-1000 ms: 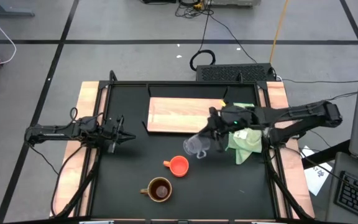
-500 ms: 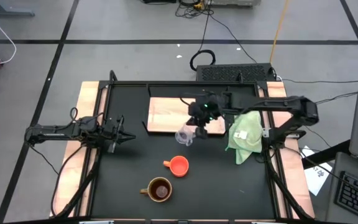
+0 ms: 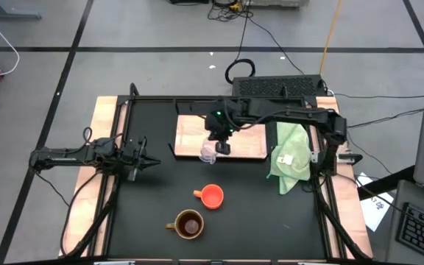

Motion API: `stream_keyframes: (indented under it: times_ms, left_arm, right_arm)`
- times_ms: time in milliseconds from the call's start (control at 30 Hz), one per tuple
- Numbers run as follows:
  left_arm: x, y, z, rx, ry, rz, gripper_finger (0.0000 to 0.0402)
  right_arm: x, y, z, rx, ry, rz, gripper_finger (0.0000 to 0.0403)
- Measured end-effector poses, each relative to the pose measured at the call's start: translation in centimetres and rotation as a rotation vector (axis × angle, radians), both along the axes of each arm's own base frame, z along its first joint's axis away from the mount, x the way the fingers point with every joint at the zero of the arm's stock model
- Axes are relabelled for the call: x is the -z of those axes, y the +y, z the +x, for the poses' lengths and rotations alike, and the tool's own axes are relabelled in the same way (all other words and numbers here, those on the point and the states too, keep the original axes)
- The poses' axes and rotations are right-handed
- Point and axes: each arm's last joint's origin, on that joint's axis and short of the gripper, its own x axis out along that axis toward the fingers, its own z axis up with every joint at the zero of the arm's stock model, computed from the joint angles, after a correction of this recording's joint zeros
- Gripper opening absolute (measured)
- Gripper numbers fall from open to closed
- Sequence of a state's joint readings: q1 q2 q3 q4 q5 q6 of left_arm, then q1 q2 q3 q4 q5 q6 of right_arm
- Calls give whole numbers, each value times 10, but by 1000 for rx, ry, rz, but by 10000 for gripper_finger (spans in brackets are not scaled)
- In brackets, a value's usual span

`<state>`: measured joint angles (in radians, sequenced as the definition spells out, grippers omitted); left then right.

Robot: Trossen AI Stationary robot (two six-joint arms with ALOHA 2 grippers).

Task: Stack small to large cups/mugs on shelf
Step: Put the transparent mug on the shelf

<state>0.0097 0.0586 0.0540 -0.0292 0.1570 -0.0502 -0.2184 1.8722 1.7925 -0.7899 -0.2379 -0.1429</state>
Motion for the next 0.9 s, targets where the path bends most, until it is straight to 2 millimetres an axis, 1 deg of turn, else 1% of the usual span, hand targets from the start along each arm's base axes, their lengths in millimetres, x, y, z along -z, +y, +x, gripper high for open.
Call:
stream_keyframes:
  times_ms: [200,367,467,567,700,900]
  left_arm:
    - [0,0,0,0,0,3,26]
    - [0,0,0,0,-3,3,26]
    - [0,0,0,0,-2,3,26]
    - [0,0,0,0,-2,3,26]
    - [0,0,0,0,-2,3,26]
    - [0,0,0,1,-5,18,26]
  right_arm:
    - [10,-14,21,-19,41,-25,0]
    - [24,-26,37,12,67,-22,0]
    - [32,-32,44,38,85,-28,0]
    - [37,-38,46,54,107,-26,0]
    - [37,-44,44,93,130,-82,0]
    - [39,-49,40,115,159,-71,0]
